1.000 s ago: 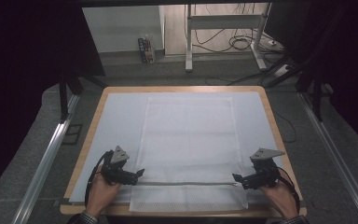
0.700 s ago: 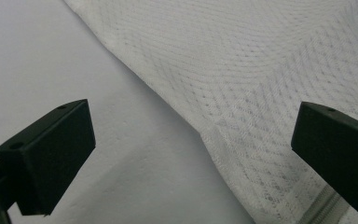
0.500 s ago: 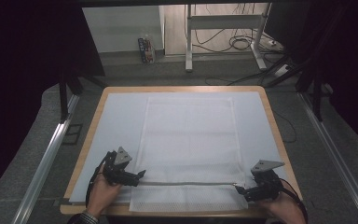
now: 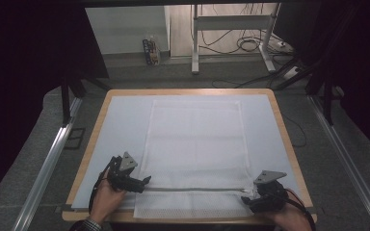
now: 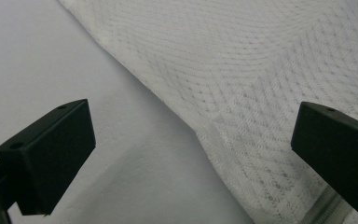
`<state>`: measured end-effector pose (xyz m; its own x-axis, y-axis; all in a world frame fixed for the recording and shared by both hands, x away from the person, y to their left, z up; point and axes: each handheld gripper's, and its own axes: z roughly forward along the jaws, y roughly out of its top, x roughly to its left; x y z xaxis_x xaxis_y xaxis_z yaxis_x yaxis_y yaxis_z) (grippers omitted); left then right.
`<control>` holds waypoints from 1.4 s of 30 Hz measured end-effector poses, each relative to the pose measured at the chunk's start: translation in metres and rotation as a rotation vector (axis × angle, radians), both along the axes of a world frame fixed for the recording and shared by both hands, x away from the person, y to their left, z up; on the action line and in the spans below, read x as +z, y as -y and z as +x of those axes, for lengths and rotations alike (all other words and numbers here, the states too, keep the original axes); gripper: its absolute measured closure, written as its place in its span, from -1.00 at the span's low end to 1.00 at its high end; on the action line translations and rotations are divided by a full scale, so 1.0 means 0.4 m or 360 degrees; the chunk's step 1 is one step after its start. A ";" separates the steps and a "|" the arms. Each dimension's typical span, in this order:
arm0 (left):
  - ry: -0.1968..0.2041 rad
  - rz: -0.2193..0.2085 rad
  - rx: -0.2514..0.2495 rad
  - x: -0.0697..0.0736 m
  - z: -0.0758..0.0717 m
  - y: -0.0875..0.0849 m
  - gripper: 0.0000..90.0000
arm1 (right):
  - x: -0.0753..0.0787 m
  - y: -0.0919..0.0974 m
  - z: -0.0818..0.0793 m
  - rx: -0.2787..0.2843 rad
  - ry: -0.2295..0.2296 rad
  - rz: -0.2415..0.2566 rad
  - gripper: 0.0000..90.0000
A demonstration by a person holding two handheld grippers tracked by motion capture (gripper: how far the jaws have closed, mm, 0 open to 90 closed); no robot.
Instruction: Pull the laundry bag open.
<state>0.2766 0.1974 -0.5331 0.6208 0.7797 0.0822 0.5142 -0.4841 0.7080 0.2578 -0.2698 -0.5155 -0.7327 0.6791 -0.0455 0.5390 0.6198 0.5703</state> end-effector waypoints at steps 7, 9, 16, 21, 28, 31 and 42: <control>0.0008 0.0020 -0.0016 0.000 -0.001 0.008 -1.00 | 0.005 -0.009 -0.021 -0.0011 0.0001 0.0017 0.09; 0.0007 0.0022 -0.0019 -0.001 -0.001 0.009 -1.00 | 0.006 -0.009 -0.024 0.0004 0.0013 0.0023 0.29; 0.0008 0.0022 -0.0024 0.000 0.000 0.010 -1.00 | 0.007 -0.009 -0.029 0.0092 0.0047 0.0038 0.80; 0.0012 0.0012 -0.0025 0.004 -0.001 0.013 -1.00 | 0.011 -0.010 -0.029 0.0130 0.0069 0.0012 0.82; 0.0003 -0.0054 -0.0043 0.022 -0.006 0.030 -0.98 | 0.034 0.010 -0.024 0.0102 0.0074 0.0146 0.81; 0.0010 -0.0040 -0.0083 0.027 -0.009 0.047 -0.98 | 0.047 0.020 -0.024 0.0101 0.0085 0.0244 0.81; -0.0037 -0.0167 -0.0255 0.060 -0.013 0.143 -0.95 | 0.065 0.014 -0.028 0.0118 0.0112 0.0274 0.80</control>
